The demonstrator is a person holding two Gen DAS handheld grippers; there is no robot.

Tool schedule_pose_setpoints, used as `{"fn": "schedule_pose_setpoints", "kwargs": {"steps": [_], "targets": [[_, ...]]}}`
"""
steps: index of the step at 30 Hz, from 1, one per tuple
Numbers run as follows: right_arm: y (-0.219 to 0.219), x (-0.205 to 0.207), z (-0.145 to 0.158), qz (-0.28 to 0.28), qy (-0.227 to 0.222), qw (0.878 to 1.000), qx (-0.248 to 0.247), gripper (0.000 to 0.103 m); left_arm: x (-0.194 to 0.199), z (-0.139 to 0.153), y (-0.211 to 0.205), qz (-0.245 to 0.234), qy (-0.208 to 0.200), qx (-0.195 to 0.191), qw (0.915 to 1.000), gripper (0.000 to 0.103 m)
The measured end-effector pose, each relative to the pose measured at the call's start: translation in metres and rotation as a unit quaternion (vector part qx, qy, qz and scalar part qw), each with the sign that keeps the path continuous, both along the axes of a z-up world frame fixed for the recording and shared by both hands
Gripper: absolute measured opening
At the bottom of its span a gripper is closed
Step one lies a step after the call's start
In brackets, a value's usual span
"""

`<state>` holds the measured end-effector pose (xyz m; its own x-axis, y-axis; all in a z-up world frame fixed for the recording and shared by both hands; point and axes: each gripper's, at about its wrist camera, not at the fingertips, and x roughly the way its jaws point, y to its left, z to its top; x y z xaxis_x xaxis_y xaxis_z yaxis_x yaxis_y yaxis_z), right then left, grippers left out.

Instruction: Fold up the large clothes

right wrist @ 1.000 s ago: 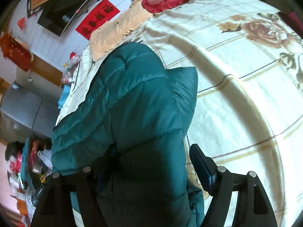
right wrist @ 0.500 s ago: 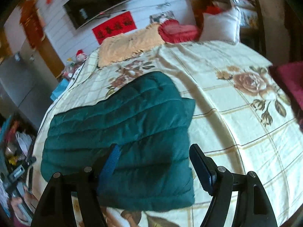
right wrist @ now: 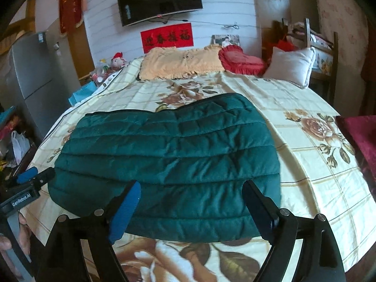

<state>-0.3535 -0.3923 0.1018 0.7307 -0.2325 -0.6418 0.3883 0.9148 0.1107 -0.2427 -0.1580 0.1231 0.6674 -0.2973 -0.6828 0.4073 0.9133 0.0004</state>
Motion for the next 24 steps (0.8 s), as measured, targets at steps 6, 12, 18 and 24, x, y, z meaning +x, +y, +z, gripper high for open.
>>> {"fn": "schedule_pose_setpoints", "kwargs": {"steps": [6,12,18,24], "targets": [[0.018,0.004,-0.004,0.009,0.010,1.000,-0.006,0.089,-0.007,-0.001,-0.001,-0.001,-0.008,-0.002,1.0000,0.082],[0.025,0.003,-0.008,0.009,0.008,1.000,0.008,0.089,-0.012,-0.001,-0.004,0.000,-0.022,0.007,0.9997,0.082],[0.030,0.002,-0.007,0.012,0.005,1.000,0.006,0.090,-0.013,0.000,-0.004,0.001,-0.028,0.006,0.9996,0.082],[0.034,0.002,-0.006,0.015,0.000,1.000,0.003,0.093,-0.015,-0.001,-0.005,-0.002,-0.024,0.008,0.9997,0.082]]}}
